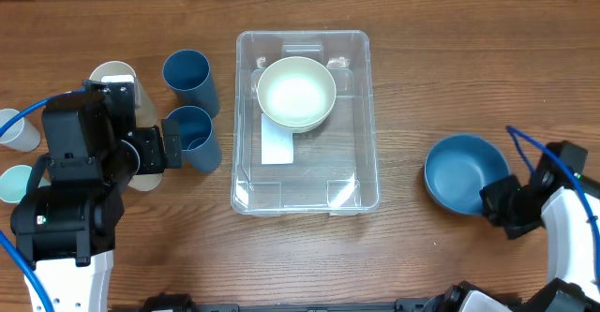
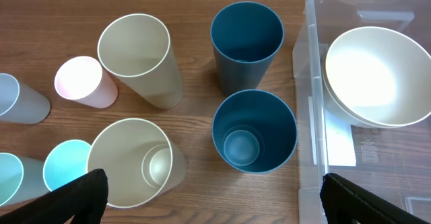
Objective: Pack container
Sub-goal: 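Grasp the dark blue bowl rim with the right gripper and lift, then place the blue bowl onto the cream bowls in the bin, release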
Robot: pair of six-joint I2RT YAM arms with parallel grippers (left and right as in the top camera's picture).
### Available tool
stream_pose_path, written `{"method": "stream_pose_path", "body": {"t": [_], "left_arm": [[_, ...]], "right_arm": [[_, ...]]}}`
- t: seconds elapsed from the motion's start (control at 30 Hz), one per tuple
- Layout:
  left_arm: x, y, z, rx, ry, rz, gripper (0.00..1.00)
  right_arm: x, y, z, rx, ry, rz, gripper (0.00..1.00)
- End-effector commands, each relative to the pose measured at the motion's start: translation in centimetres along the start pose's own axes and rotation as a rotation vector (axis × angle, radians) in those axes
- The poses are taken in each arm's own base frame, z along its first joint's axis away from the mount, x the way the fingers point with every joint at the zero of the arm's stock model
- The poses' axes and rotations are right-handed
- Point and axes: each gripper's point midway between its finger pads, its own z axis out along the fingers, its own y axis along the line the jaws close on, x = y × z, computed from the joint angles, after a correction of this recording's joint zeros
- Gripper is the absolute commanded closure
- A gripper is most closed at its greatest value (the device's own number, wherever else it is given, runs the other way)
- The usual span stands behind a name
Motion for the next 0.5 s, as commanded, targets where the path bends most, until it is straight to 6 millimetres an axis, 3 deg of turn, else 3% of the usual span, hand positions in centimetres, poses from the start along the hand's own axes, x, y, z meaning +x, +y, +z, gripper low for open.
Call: {"method": "stream_pose_path", "body": {"t": [0.0,0.1,0.2,0.27,0.37,0.47], "left_arm": [[-0.7,-0.1,-0.4,-0.001,-0.022,0.027,0.0],[-0.7,-0.1,-0.4,-0.001,-0.022,0.027,0.0],[-0.7,-0.1,-0.4,-0.001,-0.022,0.027,0.0],[-0.7,-0.1,-0.4,-0.001,-0.022,0.027,0.0],[-0.7,-0.1,-0.4,-0.001,-0.022,0.027,0.0],[-0.7,-0.1,-0.4,-0.001,-0.022,0.027,0.0]], "right_arm": [[-0.8,4.5,-4.2,-0.154,-0.055,-0.131,0.96],[0.0,7.4,-6.9,-0.238,-0.097,-0.223,0.96],[2.0,12.1,-10.5,-0.37,-0.153,-0.47,0.96],[4.1,15.3,-13.2,-0.44,-0.189,-0.611,0.96],[9.2,20.4,-17.2,-0.584,-0.259,-0.905,0.96],[12.4,23.6,-18.3,-0.676,-0.3,-1.032,0.96]]}}
